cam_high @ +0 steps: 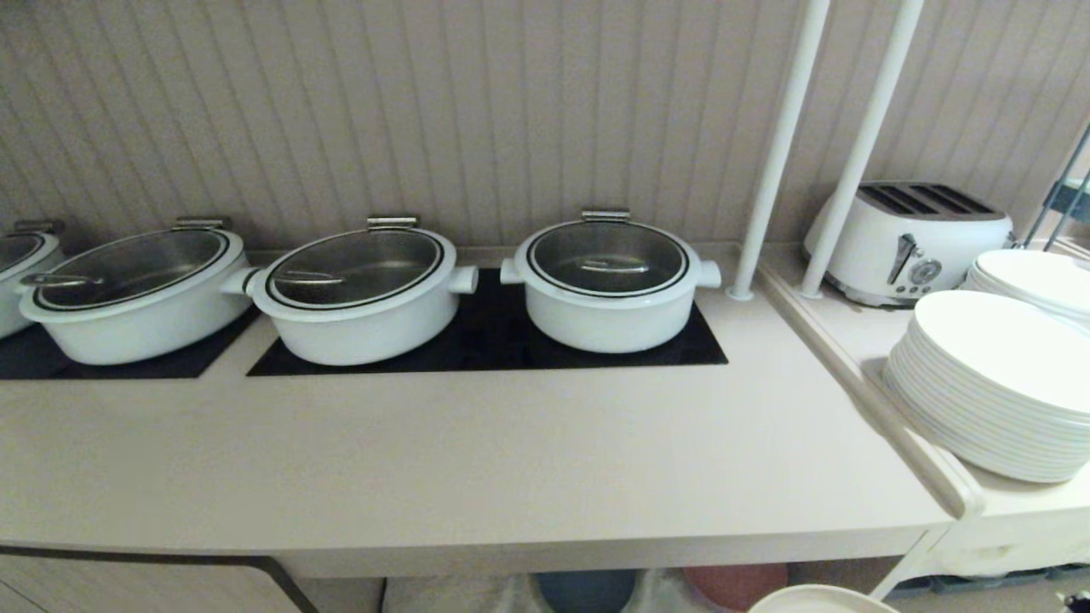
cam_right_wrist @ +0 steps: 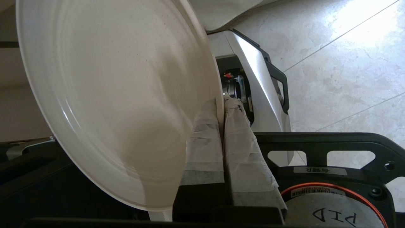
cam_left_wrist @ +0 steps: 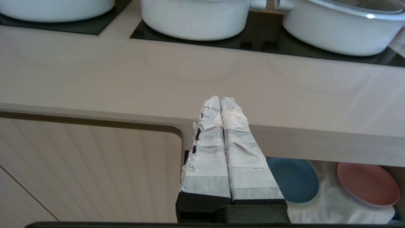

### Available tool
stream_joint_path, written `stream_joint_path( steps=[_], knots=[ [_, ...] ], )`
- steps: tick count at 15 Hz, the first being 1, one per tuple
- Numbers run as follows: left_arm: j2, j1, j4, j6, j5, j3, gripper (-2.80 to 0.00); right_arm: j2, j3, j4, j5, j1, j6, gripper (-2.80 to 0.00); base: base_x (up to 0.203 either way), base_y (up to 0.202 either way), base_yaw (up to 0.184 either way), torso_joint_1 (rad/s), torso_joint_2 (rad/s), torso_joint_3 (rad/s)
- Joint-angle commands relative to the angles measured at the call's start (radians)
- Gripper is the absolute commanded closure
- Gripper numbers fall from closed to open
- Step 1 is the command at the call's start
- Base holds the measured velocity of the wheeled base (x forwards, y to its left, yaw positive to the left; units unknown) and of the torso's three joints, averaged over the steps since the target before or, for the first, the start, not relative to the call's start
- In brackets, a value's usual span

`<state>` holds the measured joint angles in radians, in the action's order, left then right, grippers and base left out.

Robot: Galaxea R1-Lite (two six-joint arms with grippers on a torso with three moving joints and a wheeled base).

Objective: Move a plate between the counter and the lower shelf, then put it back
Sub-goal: Put the plate in the cupboard

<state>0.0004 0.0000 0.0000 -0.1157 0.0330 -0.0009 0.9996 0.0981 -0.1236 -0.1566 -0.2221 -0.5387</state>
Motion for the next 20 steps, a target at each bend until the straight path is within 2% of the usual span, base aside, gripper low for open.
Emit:
stream_joint_path(
  steps=[1,20],
  knots=[
    [0.0,0.0,0.0,-0.001,0.001,0.0,0.0,0.002,-0.001,-0.001,-0.001,0.0,-0.003,0.0,0.0,0.0,0.0,-0.129,0.26,0.136],
    [0.0,0.0,0.0,-0.001,0.001,0.0,0.0,0.014,-0.001,-0.001,-0.001,-0.002,-0.001,0.0,0.0,0.0,0.0,-0.156,0.32,0.162]
  ],
)
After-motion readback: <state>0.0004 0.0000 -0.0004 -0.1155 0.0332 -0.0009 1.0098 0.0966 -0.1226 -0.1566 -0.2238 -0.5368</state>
